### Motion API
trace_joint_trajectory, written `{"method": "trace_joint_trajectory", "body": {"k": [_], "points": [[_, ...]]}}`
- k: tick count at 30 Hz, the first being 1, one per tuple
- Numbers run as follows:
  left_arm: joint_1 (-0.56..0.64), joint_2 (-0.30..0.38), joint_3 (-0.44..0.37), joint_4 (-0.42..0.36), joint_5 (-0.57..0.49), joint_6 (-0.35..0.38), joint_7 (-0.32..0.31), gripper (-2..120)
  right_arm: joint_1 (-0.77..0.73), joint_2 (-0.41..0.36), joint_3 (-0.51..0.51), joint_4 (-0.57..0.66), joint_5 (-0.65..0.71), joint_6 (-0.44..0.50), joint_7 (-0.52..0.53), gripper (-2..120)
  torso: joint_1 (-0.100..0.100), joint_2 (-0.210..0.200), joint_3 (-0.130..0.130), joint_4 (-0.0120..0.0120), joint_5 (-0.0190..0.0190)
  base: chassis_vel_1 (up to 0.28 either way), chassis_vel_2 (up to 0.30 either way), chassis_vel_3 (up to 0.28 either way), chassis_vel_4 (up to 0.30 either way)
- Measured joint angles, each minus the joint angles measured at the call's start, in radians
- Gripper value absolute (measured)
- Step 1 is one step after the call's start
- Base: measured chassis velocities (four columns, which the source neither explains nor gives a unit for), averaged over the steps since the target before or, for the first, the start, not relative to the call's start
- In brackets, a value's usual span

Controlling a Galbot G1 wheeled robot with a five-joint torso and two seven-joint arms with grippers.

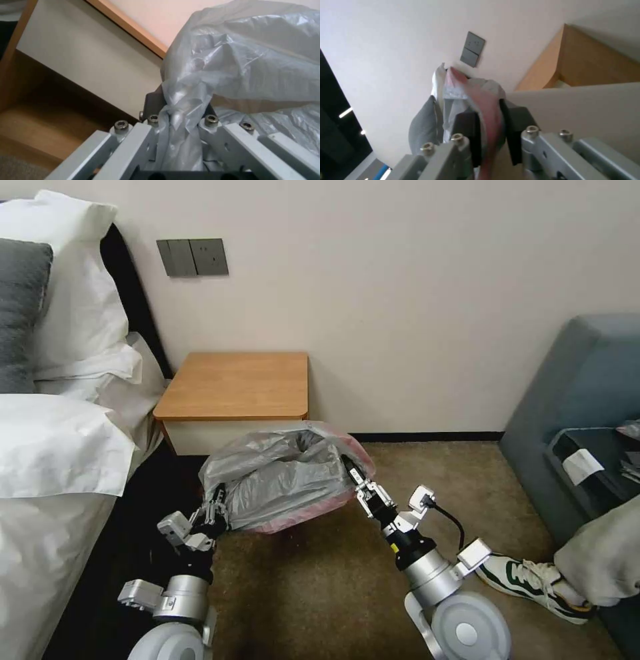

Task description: Pick up the garbage bag from the table and place it over the trash can.

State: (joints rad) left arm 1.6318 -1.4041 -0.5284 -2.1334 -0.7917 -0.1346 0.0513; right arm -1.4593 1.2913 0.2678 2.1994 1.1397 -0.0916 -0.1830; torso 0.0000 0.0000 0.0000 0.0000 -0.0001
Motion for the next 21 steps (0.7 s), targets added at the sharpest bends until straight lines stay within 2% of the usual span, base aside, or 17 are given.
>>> {"method": "trace_joint_trajectory", "body": {"k": [1,2,4,16,21], "points": [[0.002,0.0,0.0,-0.002,-0.002,0.0,0.001,5,0.004,0.007,0.003,0.002,-0.001,0.0,0.003,8,0.0,0.0,0.0,0.0,0.0,0.0,0.0,0.0,0.0],[0.002,0.0,0.0,-0.002,-0.002,0.0,0.001,5,0.004,0.007,0.003,0.002,-0.001,0.0,0.003,8,0.0,0.0,0.0,0.0,0.0,0.0,0.0,0.0,0.0],[0.008,0.0,0.002,-0.009,-0.014,0.003,0.007,5,0.014,0.019,0.007,0.004,-0.004,0.0,0.011,0,0.0,0.0,0.0,0.0,0.0,0.0,0.0,0.0,0.0],[0.041,-0.001,0.01,-0.042,-0.076,0.019,0.044,5,0.028,0.03,0.02,-0.034,-0.046,0.03,0.03,0,0.0,0.0,0.0,0.0,0.0001,0.0,0.0,0.0,0.0],[0.055,-0.01,0.015,-0.054,-0.098,0.024,0.049,5,0.028,0.037,0.019,-0.066,-0.151,0.07,0.034,0,0.0,0.0,0.0,0.0001,0.0001,0.0,0.0,0.0,0.0]]}}
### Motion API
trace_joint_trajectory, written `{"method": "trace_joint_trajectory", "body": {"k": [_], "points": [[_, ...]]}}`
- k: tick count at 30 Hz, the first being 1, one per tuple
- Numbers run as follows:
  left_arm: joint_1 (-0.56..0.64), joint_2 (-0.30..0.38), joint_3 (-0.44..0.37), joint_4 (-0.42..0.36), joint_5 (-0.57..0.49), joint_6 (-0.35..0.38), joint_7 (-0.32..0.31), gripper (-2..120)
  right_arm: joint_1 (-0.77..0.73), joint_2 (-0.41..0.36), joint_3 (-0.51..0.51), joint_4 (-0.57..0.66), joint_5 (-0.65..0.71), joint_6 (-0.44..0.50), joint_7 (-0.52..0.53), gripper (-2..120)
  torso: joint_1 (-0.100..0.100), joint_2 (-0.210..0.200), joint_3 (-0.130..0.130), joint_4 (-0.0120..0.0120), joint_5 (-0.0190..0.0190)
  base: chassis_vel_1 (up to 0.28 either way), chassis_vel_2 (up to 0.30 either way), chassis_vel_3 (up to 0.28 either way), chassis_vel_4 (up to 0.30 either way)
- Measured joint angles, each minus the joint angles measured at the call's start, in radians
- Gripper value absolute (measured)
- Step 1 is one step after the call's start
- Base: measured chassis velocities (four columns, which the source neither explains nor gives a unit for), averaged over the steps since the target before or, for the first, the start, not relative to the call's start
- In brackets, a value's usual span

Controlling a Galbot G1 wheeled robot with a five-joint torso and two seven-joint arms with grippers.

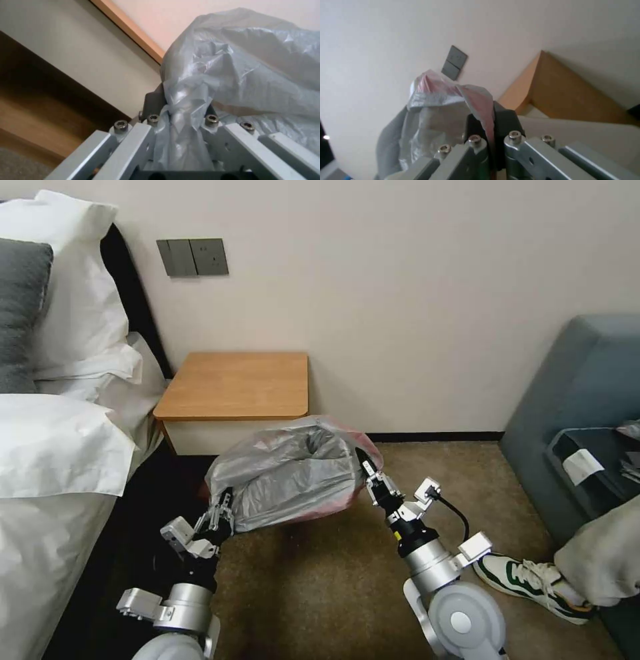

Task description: Pick up the garbage bag from the table and place it over the trash can.

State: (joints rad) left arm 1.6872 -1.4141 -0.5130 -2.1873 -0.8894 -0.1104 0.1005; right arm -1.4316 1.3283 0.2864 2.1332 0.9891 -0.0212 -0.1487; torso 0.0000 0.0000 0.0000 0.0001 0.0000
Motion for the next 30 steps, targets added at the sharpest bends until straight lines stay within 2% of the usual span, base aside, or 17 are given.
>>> {"method": "trace_joint_trajectory", "body": {"k": [2,4,11,13,22,30], "points": [[-0.001,-0.002,0.0,-0.005,-0.006,0.003,-0.005,5,-0.004,0.002,-0.003,-0.005,-0.048,0.003,0.011,0,0.0,0.0,0.0,-0.0001,0.0,0.0,0.0,0.0,0.0],[-0.005,-0.007,0.0,-0.019,-0.025,0.011,-0.016,5,-0.01,0.005,-0.009,-0.007,-0.119,-0.017,0.067,0,0.0,0.0,0.0,-0.0001,0.0,0.0,0.0,0.0,0.0],[-0.004,-0.022,-0.002,-0.039,-0.046,0.019,-0.024,6,-0.014,0.017,-0.018,-0.01,-0.223,-0.061,0.143,0,0.0,0.0,0.0,-0.0001,0.0,0.0,0.0,0.0,0.0],[-0.003,-0.03,0.006,-0.049,-0.049,0.025,-0.027,7,-0.015,0.024,-0.024,-0.013,-0.33,-0.071,0.165,0,0.0,0.0,0.0,0.0,0.0,0.0,0.0,0.0,0.0],[-0.021,-0.048,0.001,-0.051,-0.078,0.034,-0.049,7,-0.064,0.015,-0.026,0.015,-0.547,-0.048,0.153,0,0.0,0.0,0.0,-0.0002,0.0,0.0,0.0,0.0,0.0],[-0.014,-0.06,0.005,-0.055,-0.081,0.036,-0.051,7,-0.063,0.019,-0.007,0.013,-0.625,-0.016,0.153,0,0.0,0.0,0.0,-0.0001,0.0,0.0,0.0,0.0,0.0]]}}
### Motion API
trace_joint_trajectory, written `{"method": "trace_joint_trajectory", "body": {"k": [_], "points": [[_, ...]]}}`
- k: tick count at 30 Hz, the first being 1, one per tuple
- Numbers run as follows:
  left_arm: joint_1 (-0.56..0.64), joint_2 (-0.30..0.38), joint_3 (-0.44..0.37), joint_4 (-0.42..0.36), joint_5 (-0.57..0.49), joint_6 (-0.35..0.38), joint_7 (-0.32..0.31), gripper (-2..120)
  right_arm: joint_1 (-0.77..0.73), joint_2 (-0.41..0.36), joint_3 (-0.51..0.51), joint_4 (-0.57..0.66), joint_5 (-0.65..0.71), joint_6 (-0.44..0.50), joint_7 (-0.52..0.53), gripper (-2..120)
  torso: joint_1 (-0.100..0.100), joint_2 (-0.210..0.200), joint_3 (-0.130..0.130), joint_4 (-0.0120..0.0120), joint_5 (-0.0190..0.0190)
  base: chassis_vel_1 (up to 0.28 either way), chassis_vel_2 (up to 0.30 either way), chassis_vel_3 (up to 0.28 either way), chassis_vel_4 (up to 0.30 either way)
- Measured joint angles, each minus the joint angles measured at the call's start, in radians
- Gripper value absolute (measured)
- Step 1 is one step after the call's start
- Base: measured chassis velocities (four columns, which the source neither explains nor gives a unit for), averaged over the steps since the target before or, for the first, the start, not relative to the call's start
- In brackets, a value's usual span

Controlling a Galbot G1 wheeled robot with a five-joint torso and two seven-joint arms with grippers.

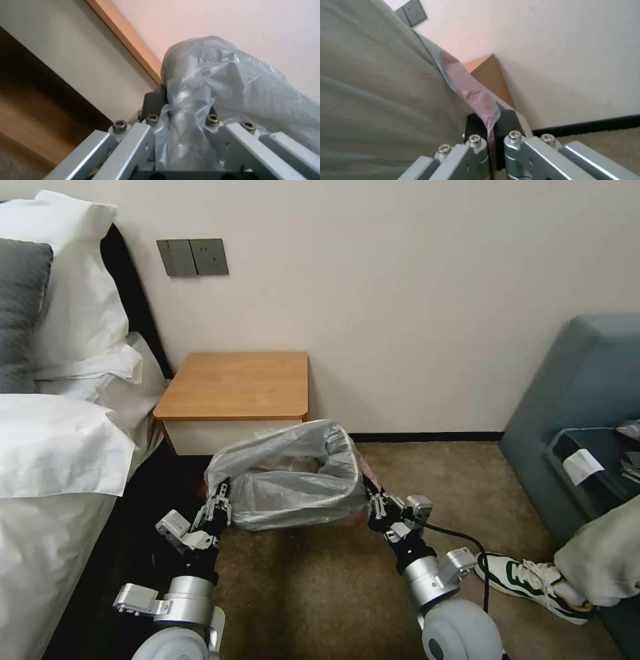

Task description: Pick up the garbage bag from the table and place it over the trash can.

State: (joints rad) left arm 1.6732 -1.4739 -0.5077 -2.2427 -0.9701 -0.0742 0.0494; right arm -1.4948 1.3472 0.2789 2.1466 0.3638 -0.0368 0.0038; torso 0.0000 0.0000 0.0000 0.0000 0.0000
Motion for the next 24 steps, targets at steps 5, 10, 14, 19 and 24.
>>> {"method": "trace_joint_trajectory", "body": {"k": [5,10,14,19,24], "points": [[0.003,-0.001,0.003,-0.006,0.0,0.003,0.0,7,0.003,0.002,0.011,-0.027,-0.043,0.017,0.001,0,0.0,0.0,0.0,0.0,0.0001,0.0,0.0,0.0,0.0],[0.007,-0.01,0.007,-0.018,-0.014,0.012,-0.006,7,0.012,0.0,0.02,-0.057,-0.082,0.02,0.009,0,0.0,0.0,0.0,0.0,0.0001,0.0,0.0,0.0,0.0],[0.009,-0.015,0.012,-0.027,-0.017,0.019,-0.009,7,0.021,-0.003,0.023,-0.077,-0.103,0.014,0.024,0,0.0,0.0,0.0,0.0,0.0001,0.0,0.0,0.0,0.0],[0.016,-0.017,0.017,-0.034,-0.02,0.026,-0.009,7,0.035,-0.01,0.033,-0.113,-0.127,0.008,0.032,0,0.0,0.0,0.0,0.0,0.0,0.0,0.0,0.0,0.0],[0.015,-0.018,0.017,-0.034,-0.02,0.028,-0.011,7,0.038,-0.015,0.042,-0.128,-0.149,0.013,0.032,0,0.0,0.0,0.0,0.0,0.0001,0.0,0.0,0.0,0.0]]}}
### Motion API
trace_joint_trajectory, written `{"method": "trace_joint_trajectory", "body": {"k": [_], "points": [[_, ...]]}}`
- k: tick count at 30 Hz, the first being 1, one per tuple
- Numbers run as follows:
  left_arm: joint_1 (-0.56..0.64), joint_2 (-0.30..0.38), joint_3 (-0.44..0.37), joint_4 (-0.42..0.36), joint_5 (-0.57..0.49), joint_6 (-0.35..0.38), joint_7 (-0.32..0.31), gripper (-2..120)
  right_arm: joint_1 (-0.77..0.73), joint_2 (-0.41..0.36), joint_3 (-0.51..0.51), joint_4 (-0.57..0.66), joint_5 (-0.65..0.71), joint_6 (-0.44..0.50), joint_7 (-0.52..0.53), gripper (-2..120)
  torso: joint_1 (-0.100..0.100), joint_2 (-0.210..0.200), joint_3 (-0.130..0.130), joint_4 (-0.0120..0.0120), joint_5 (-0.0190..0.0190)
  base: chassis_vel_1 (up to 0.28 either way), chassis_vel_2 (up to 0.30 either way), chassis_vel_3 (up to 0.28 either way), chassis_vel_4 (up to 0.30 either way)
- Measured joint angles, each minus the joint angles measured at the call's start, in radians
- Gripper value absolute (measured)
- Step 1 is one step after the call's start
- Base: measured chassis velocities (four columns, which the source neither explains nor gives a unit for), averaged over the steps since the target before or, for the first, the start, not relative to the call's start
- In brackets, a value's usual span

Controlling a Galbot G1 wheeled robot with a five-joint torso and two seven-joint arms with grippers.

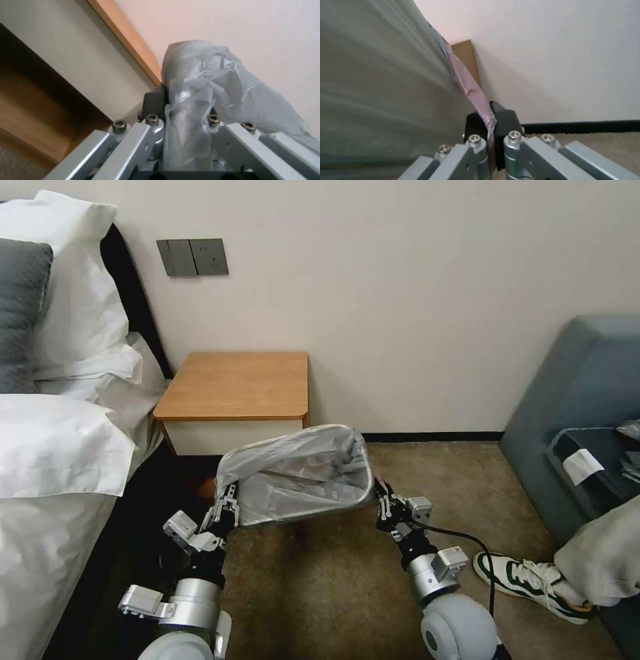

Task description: Pick up the garbage bag from the table and place it over the trash can.

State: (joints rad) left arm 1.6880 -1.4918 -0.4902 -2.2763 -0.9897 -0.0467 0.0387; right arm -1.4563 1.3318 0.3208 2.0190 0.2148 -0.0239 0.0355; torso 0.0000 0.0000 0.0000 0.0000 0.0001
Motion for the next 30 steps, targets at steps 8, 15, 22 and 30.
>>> {"method": "trace_joint_trajectory", "body": {"k": [8,15,22,30], "points": [[-0.024,0.021,-0.005,0.034,0.131,0.003,-0.058,7,-0.061,-0.018,0.05,0.052,-0.145,0.051,-0.051,15,0.0,0.0,0.0,-0.0001,-0.0001,0.0,0.0,0.0,0.0],[-0.046,0.039,-0.04,0.049,0.197,0.035,-0.144,6,-0.189,-0.083,0.16,0.123,-0.214,0.11,-0.218,43,0.0,0.0,0.0,-0.0001,-0.0001,0.0,0.0,0.0,0.0],[-0.056,0.031,-0.044,0.056,0.188,0.042,-0.178,6,-0.214,-0.085,0.199,0.106,-0.197,0.13,-0.273,67,0.0,0.0,0.0,-0.0001,0.0,0.0,0.0,0.0,0.0],[-0.037,0.034,-0.038,0.023,0.14,0.058,-0.16,6,-0.138,-0.061,0.149,0.03,-0.146,0.126,-0.101,95,0.0,0.0,0.0,0.0002,0.0001,0.0,0.0,0.0,0.0]]}}
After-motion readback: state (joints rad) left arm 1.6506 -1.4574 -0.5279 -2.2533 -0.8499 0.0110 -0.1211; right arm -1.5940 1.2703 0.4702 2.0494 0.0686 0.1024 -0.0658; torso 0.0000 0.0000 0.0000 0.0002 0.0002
